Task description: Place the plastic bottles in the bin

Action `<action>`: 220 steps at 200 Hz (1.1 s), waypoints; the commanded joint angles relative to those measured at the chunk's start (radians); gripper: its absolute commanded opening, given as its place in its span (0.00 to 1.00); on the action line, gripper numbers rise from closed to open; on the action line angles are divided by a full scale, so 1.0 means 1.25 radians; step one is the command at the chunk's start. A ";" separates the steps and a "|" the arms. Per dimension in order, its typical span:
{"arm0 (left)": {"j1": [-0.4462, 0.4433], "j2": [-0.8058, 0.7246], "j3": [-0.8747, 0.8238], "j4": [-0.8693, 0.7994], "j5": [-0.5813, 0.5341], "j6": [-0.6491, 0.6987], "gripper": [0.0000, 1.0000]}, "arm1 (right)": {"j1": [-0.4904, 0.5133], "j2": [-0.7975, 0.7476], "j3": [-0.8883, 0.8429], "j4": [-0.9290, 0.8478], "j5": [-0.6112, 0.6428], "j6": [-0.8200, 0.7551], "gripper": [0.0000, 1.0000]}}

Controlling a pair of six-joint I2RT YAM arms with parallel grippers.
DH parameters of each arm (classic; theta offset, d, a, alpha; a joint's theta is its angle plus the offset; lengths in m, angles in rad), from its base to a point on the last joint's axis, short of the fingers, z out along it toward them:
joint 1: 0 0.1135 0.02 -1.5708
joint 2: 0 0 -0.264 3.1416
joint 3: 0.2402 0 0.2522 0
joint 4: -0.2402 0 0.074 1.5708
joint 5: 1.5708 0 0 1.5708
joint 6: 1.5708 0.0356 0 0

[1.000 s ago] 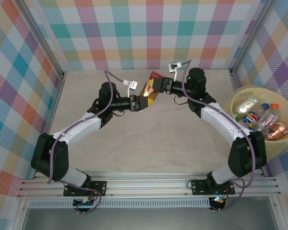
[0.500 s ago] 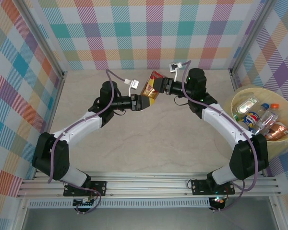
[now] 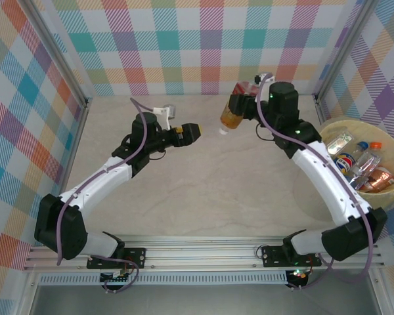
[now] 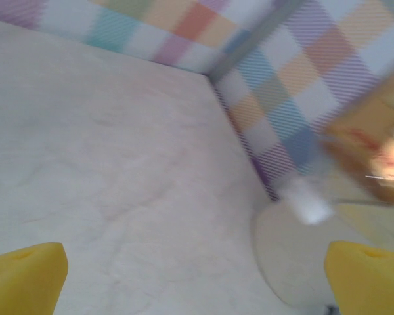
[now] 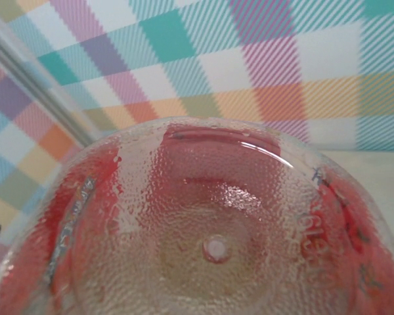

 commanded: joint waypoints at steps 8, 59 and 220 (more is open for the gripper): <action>-0.008 -0.003 -0.007 -0.058 -0.163 0.012 1.00 | -0.018 -0.052 0.113 -0.182 0.185 -0.146 0.55; -0.008 0.052 0.018 -0.054 -0.155 -0.005 1.00 | -0.267 -0.059 0.314 -0.468 0.018 -0.137 0.53; -0.010 0.208 0.154 -0.084 -0.057 -0.111 1.00 | -0.643 -0.050 0.258 -0.678 0.055 -0.155 0.48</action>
